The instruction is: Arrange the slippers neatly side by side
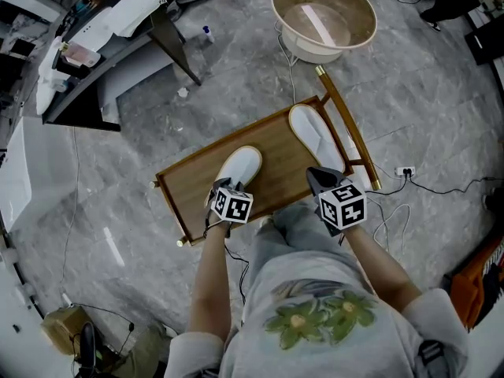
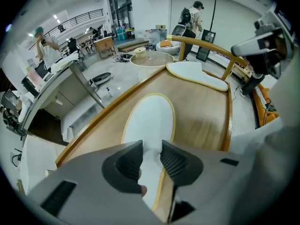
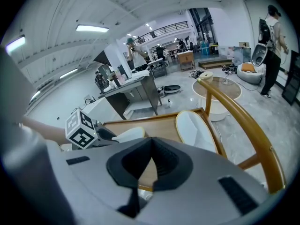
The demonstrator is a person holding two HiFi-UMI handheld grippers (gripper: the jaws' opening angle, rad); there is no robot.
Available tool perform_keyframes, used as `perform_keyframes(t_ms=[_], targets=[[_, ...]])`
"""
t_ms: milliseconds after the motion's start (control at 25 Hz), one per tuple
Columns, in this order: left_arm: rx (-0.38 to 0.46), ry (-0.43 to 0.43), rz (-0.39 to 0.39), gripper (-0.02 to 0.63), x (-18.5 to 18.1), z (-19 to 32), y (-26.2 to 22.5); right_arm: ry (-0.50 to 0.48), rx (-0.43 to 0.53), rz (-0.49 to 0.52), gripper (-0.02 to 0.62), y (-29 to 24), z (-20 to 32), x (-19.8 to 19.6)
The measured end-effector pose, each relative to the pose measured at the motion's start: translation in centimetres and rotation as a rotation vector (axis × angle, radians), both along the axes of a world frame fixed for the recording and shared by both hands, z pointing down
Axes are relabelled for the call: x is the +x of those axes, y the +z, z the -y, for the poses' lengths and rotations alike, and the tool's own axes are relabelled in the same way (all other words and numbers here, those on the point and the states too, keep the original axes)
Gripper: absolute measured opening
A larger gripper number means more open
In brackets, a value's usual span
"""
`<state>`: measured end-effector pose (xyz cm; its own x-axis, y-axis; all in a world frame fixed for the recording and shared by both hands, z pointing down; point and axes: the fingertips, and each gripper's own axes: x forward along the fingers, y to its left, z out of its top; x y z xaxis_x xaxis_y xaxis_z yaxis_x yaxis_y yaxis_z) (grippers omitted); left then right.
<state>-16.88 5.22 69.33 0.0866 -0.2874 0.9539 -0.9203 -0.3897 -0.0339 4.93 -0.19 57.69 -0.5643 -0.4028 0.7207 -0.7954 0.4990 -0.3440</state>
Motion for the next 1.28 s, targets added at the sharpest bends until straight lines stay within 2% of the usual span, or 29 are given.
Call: perform_keyframes(t_ms=[160, 480, 840, 1000, 1280], targets=[[-0.059, -0.041, 0.002, 0.072, -0.3, -0.2, 0.4, -0.001, -0.008, 0.001, 0.006, 0.3, 0.7, 0.0], [-0.146, -0.235, -0.099, 0.064, -0.1, 0.0, 0.5, -0.003, -0.013, 0.02, 0.006, 0.1, 1.6, -0.5], [-0.226, -0.454, -0.264, 0.063, 2.1, 0.5, 0.2, -0.01, -0.022, 0.028, 0.006, 0.2, 1.9, -0.2], [-0.232, -0.552, -0.345, 0.055, 2.5, 1.4, 0.1, -0.013, -0.028, 0.027, 0.006, 0.3, 2.0, 0.1], [-0.25, -0.675, -0.477, 0.051, 4.2, 2.8, -0.2, -0.006, -0.031, 0.027, 0.006, 0.3, 2.2, 0.8]])
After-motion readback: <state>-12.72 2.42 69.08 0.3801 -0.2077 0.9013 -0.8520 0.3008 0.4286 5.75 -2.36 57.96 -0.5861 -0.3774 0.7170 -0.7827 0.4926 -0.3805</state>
